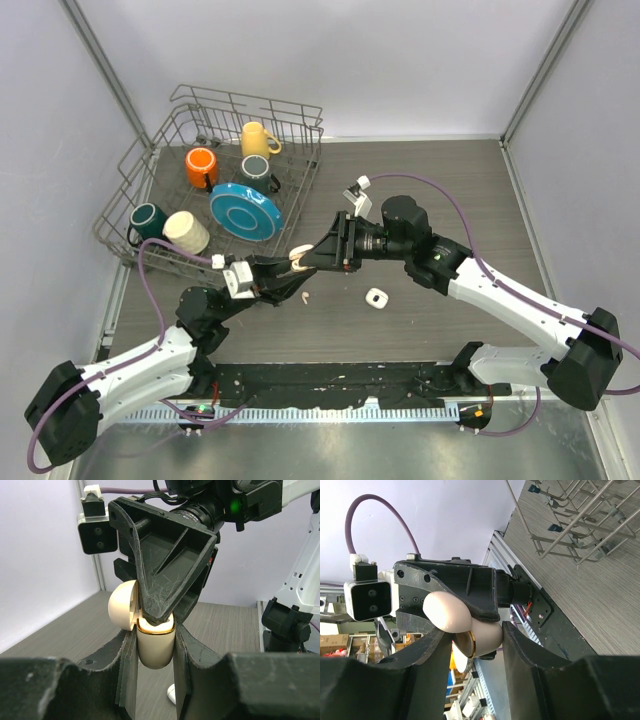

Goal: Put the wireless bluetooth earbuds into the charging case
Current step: Open the charging case.

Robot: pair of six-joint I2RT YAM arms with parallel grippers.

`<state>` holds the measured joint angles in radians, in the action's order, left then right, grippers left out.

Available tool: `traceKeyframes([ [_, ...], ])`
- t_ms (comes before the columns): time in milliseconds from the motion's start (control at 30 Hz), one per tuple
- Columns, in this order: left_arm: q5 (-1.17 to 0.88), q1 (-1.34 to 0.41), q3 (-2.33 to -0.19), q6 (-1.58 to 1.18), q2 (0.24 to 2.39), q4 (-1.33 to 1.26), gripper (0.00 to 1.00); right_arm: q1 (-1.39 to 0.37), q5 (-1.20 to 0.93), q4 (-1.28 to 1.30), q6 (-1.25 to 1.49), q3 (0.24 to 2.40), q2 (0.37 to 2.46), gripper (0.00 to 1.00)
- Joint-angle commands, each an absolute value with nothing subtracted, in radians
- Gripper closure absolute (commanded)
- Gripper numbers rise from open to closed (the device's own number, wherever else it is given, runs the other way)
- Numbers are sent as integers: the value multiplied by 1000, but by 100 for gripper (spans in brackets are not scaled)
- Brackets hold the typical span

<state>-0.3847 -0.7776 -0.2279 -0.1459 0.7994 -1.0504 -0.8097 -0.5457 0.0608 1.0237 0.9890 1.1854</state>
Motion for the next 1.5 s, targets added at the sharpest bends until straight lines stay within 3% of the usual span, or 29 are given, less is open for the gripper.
traceKeyframes([
  [0, -350, -781, -267, -121, 804, -1075, 97, -822, -604, 6, 1016, 1008, 1183, 76],
  [700, -330, -779, -268, -169, 808, -1040, 95, -824, -546, 126, 897, 1069, 1163, 84],
  [800, -330, -781, -270, -170, 808, -1037, 99, -824, -543, 127, 896, 1069, 1164, 84],
  [867, -331, -781, -268, -169, 804, -1035, 100, -824, -542, 129, 896, 1069, 1164, 80],
  [967, -328, -779, -267, -167, 798, -1026, 100, -824, -529, 138, 891, 1069, 1163, 65],
  [1067, -322, -781, -261, -164, 787, -1020, 100, -822, -509, 147, 877, 1069, 1146, 43],
  [1167, -314, -779, -256, -161, 770, -1011, 100, -824, -480, 147, 868, 1069, 1129, 35],
  [1467, -293, -781, -244, -150, 726, -976, 100, -821, -434, 192, 802, 1091, 1078, 30],
])
